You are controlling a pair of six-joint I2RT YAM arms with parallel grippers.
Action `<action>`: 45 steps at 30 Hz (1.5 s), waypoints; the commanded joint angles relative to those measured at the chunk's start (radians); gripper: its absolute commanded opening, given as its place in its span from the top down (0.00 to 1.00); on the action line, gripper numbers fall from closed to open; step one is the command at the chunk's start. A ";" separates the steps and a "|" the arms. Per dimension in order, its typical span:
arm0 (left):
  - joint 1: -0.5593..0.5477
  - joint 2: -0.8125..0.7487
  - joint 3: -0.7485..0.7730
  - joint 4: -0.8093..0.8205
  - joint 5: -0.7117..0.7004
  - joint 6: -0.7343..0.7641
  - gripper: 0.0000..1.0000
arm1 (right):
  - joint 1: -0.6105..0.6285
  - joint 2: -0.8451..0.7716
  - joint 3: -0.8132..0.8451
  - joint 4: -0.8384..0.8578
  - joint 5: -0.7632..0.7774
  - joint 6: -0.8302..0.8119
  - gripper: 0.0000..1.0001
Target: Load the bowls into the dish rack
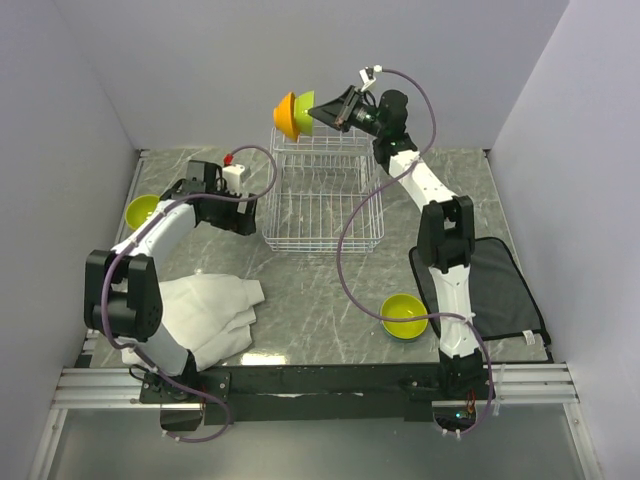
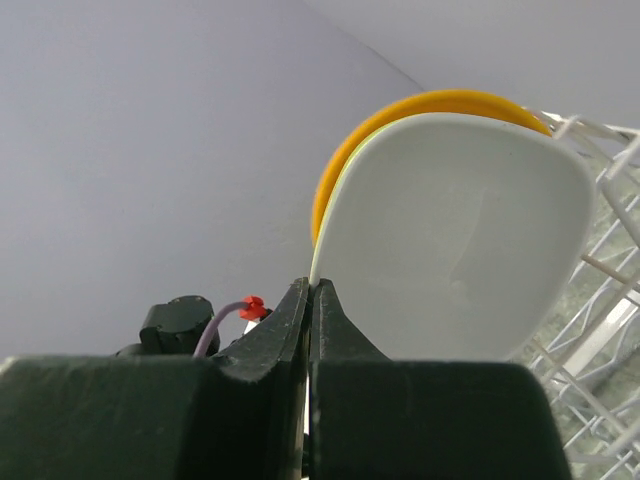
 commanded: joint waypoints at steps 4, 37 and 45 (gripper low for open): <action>-0.017 0.047 0.065 0.010 -0.029 0.028 0.01 | -0.013 0.035 0.017 0.108 -0.006 0.057 1.00; -0.027 -0.377 -0.124 0.048 -0.034 0.040 0.01 | -0.068 -0.723 -0.453 -0.687 0.261 -0.938 0.33; 0.015 -0.622 -0.318 0.072 0.015 0.027 0.01 | 0.034 -1.179 -0.874 -0.891 0.564 -1.297 0.35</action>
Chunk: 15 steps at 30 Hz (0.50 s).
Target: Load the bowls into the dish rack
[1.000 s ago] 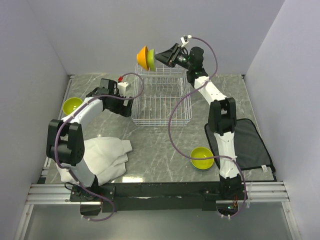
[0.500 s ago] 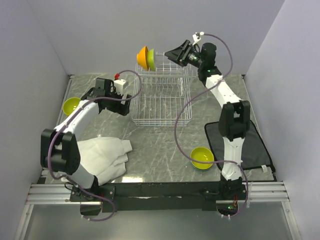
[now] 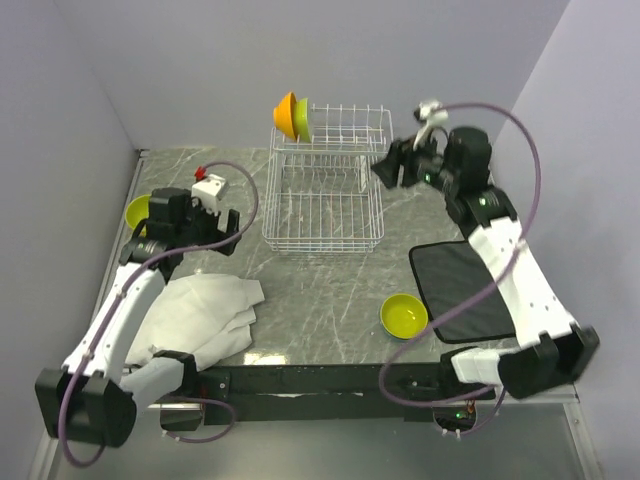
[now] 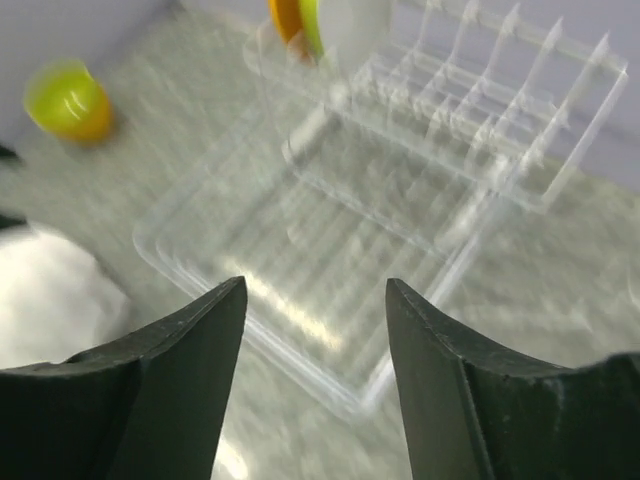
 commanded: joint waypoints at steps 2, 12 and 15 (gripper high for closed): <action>0.018 -0.128 -0.080 0.034 0.060 -0.006 0.00 | 0.151 -0.233 -0.231 -0.247 0.282 -0.374 0.36; 0.025 -0.237 -0.163 0.080 0.028 -0.010 0.01 | 0.335 -0.385 -0.457 -0.555 0.500 -0.294 0.35; 0.030 -0.255 -0.182 0.078 -0.009 -0.024 0.01 | 0.374 -0.372 -0.445 -0.589 0.518 -0.275 0.32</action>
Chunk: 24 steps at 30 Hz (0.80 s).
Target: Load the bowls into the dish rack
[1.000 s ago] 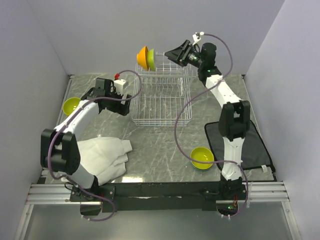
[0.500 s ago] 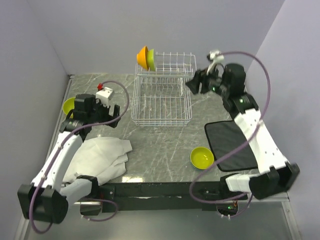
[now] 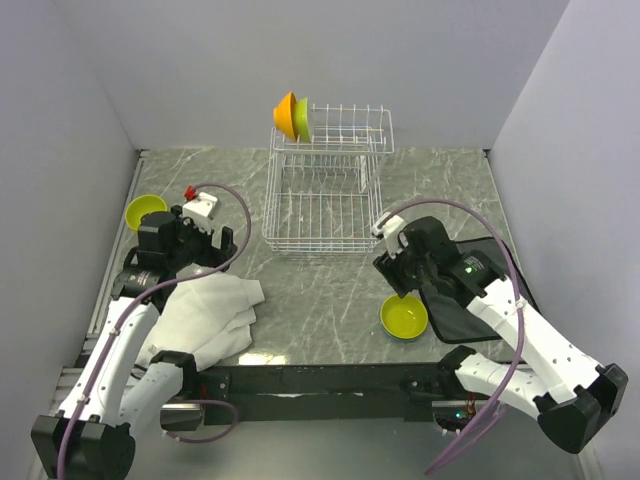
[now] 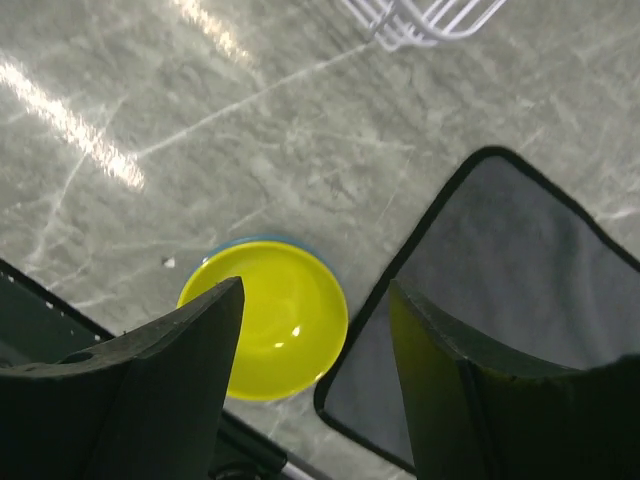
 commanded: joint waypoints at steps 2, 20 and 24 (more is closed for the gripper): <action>0.012 -0.054 -0.048 0.055 -0.065 -0.014 0.01 | 0.073 0.026 0.014 -0.083 0.064 0.026 0.32; 0.079 -0.256 -0.166 -0.023 -0.189 0.109 0.01 | 0.190 0.345 -0.002 -0.161 0.038 0.089 0.32; 0.079 -0.281 -0.171 -0.039 -0.188 0.122 0.01 | 0.188 0.311 -0.034 -0.187 0.018 0.071 0.32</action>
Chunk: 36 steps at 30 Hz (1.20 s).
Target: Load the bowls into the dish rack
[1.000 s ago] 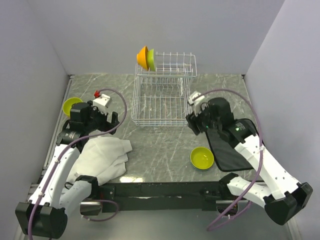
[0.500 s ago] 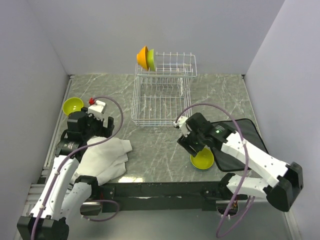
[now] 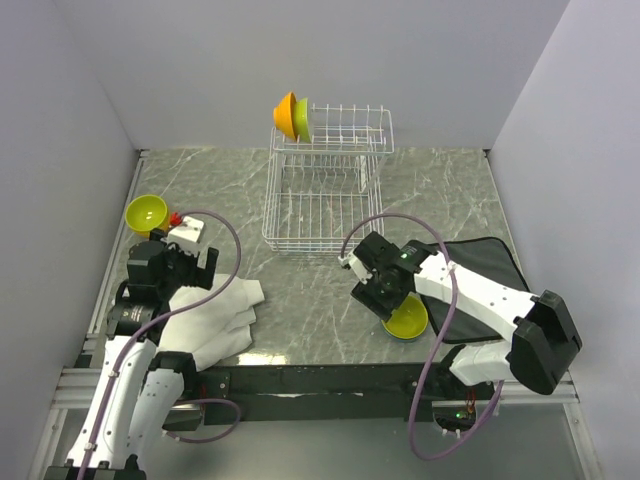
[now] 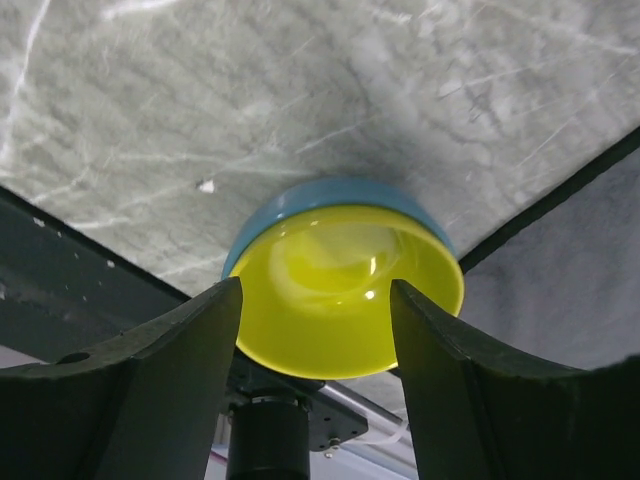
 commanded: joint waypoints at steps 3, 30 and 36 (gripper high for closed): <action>0.005 -0.033 -0.002 0.000 -0.007 0.043 0.01 | 0.005 -0.058 -0.043 -0.046 -0.105 -0.060 0.38; 0.034 -0.052 0.003 -0.005 -0.002 0.024 0.00 | 0.040 -0.033 -0.104 -0.053 -0.171 -0.103 0.48; 0.045 -0.056 -0.006 0.012 -0.002 0.026 0.00 | 0.040 -0.001 -0.107 -0.050 -0.166 -0.102 0.51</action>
